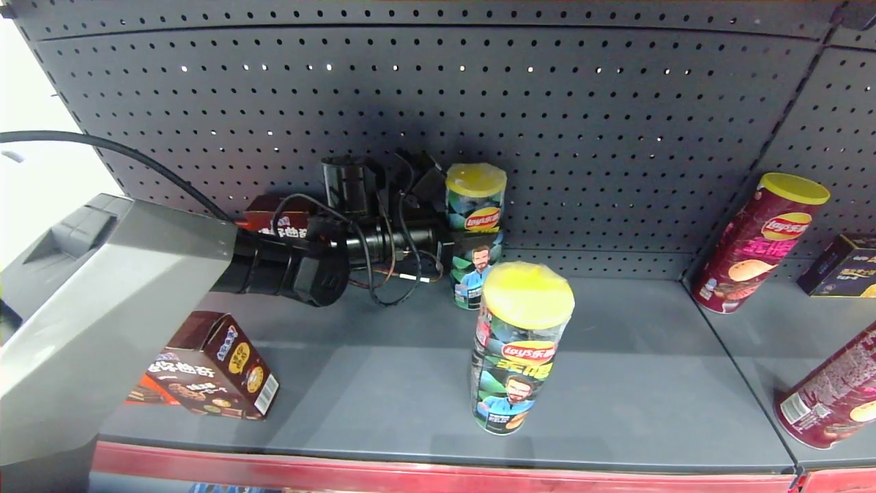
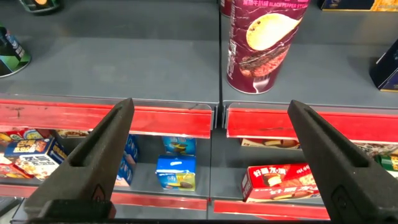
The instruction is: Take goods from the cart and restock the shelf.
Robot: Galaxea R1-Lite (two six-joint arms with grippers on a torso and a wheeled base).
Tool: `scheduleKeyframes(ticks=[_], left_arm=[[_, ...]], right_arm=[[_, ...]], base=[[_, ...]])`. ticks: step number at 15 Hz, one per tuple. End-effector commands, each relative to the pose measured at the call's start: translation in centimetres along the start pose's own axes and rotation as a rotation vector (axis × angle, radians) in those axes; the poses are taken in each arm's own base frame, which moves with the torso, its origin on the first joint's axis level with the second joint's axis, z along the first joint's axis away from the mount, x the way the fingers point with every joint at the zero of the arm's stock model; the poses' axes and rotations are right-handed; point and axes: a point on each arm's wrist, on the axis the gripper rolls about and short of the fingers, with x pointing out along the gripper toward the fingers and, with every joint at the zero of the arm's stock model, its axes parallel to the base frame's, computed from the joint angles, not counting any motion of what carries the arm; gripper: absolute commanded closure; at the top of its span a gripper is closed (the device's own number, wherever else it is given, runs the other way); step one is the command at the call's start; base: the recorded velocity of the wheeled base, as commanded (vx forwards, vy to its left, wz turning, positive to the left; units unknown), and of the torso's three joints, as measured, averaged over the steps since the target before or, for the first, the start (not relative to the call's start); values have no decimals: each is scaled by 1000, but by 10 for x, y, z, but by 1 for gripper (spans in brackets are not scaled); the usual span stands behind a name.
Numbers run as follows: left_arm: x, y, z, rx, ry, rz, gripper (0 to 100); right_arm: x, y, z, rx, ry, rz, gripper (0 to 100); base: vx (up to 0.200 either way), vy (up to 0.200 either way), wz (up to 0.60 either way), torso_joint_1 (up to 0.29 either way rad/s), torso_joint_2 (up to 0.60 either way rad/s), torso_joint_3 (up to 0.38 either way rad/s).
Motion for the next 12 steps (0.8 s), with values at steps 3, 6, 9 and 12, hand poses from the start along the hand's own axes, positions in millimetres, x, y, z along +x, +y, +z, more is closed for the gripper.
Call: scheduleKeyframes(ticks=[3, 6, 9, 12], left_arm=[[5, -1, -10, -4, 5, -6, 100], [7, -4, -10, 3, -2, -12, 0], [2, -7, -15, -22, 20, -10, 0], [-16, -16, -4, -37, 36, -2, 0]], right_arm=[[0, 0, 0, 0, 2, 1, 0], [0, 0, 0, 0, 2, 1, 0], [0, 0, 0, 0, 2, 1, 0], [0, 0, 0, 0, 2, 1, 0]], base=[[0, 0, 0, 0, 0, 0], [0, 0, 0, 0, 0, 0], [0, 0, 0, 0, 0, 0], [0, 0, 0, 0, 0, 0]])
